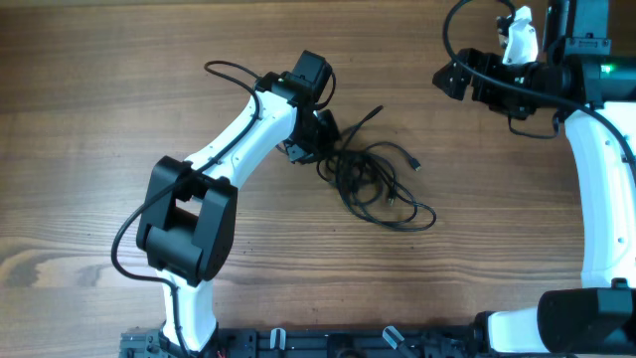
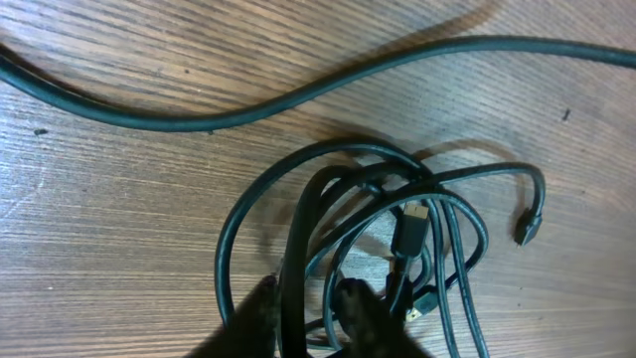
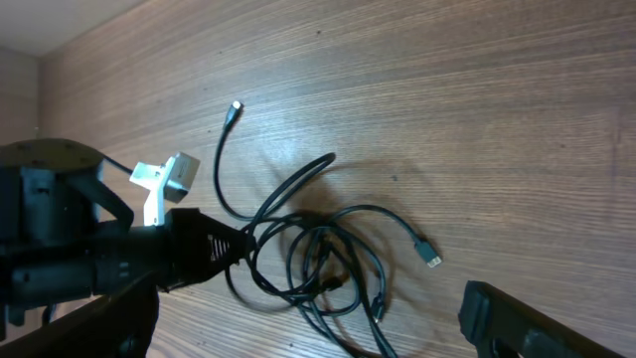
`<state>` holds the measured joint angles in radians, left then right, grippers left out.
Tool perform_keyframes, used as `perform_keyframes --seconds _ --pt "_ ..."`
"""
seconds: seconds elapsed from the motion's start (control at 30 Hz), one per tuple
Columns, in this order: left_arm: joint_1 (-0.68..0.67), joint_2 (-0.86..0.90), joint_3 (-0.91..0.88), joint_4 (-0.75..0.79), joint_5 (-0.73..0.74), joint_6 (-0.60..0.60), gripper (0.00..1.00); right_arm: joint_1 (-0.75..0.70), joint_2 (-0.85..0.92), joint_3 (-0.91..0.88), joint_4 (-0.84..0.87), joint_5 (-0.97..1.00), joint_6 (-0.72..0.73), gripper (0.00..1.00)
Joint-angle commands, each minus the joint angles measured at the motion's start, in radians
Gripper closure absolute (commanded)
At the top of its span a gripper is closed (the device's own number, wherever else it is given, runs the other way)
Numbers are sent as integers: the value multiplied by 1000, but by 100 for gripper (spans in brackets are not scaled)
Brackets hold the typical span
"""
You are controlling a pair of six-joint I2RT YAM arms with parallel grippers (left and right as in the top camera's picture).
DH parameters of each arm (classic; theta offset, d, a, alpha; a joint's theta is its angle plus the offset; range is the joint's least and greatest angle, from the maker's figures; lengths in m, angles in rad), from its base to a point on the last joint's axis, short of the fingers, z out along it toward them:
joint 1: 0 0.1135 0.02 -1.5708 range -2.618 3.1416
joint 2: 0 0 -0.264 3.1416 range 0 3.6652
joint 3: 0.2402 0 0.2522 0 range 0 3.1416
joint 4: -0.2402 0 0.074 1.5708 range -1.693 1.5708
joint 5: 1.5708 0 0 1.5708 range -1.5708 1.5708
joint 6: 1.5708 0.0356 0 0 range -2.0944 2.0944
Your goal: Untangle cables
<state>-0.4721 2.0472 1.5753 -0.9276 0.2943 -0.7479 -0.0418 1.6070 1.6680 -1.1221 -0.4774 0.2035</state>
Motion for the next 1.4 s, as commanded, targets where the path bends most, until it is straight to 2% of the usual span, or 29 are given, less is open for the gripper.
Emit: perform_keyframes --seconds 0.0,0.1,0.17,0.23,0.33,0.47,0.6,0.7,0.77,0.8,0.93,1.07,1.17,1.23,1.3,1.33,1.37 --pt "23 -35 8 5 -78 -5 96 24 -6 19 11 -56 9 3" --pt "78 -164 71 6 -83 86 96 72 -6 19 43 -56 6 3" --pt "130 -314 86 -6 -83 84 96 115 -6 19 80 -56 8 3" --pt "147 -378 86 -17 -69 39 96 128 -6 19 103 -56 10 3" --pt "150 -477 86 69 2 -1 96 146 -6 19 146 -72 39 3" --pt "156 -619 86 207 5 -218 96 196 7 19 172 -85 39 5" --pt "157 -726 86 363 3 -373 96 209 52 19 189 -104 35 5" --pt "156 -794 86 500 -84 -485 96 209 88 19 300 -292 -3 5" --pt "156 -824 86 525 -142 -587 96 220 111 19 334 -354 -32 5" --pt "156 -836 86 538 -148 -657 96 240 126 19 340 -375 -67 5" --pt "156 -839 86 558 -147 -811 96 327 160 19 349 -401 -169 9" --pt "156 -839 86 566 -146 -836 96 437 199 19 409 -426 -249 14" --pt "156 -839 86 565 -145 -835 96 507 258 19 540 -415 -195 30" --pt "156 -839 86 565 -142 -835 96 533 303 19 652 -411 -106 35" --pt "156 -839 86 565 -142 -835 96 548 348 19 751 -410 -24 46" --pt "156 -839 86 565 -143 -834 96 549 364 19 767 -381 9 60" --pt "156 -839 86 563 -143 -830 96 546 366 19 759 -338 41 81"
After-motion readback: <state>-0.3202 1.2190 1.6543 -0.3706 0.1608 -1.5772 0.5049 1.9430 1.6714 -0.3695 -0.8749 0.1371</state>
